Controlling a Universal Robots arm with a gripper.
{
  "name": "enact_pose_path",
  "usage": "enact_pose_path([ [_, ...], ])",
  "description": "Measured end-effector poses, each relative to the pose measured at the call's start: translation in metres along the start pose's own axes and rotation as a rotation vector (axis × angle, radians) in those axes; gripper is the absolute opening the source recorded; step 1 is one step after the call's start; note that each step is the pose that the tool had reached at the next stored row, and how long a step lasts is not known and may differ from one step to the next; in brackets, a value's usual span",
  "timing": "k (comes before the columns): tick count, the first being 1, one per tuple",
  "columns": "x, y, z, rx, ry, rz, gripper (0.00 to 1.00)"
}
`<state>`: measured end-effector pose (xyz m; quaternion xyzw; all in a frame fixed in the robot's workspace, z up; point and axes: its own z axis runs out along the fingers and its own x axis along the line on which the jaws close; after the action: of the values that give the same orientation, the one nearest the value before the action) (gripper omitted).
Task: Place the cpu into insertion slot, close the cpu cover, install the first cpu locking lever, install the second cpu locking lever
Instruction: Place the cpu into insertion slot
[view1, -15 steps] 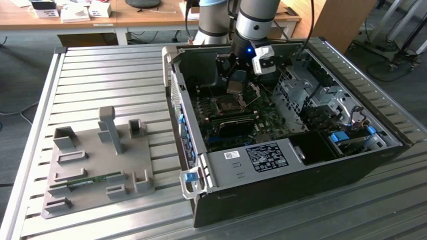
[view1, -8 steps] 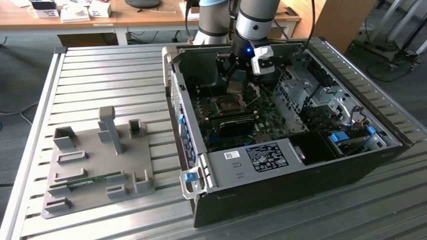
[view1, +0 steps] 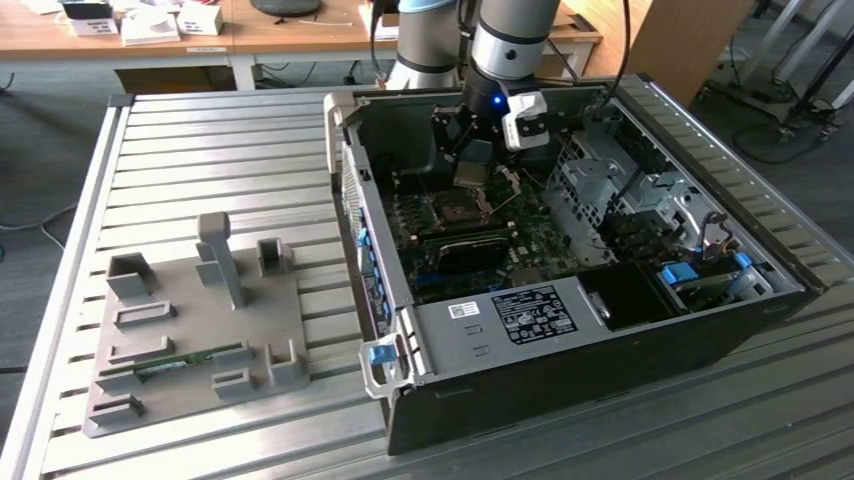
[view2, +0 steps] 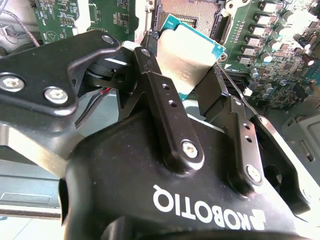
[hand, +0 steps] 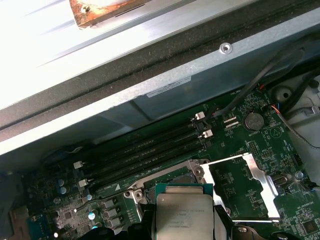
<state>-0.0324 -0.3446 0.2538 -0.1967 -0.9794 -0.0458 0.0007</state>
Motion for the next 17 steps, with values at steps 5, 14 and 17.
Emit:
enact_pose_path([
  [5,0.0,0.0,0.0,0.0,-0.0003,0.003,0.54],
  [14,0.0,-0.0001,0.0006,-0.0018,-0.0087,0.097,0.54],
  [17,0.0,-0.0001,0.0008,-0.0027,-0.0128,0.142,0.54],
])
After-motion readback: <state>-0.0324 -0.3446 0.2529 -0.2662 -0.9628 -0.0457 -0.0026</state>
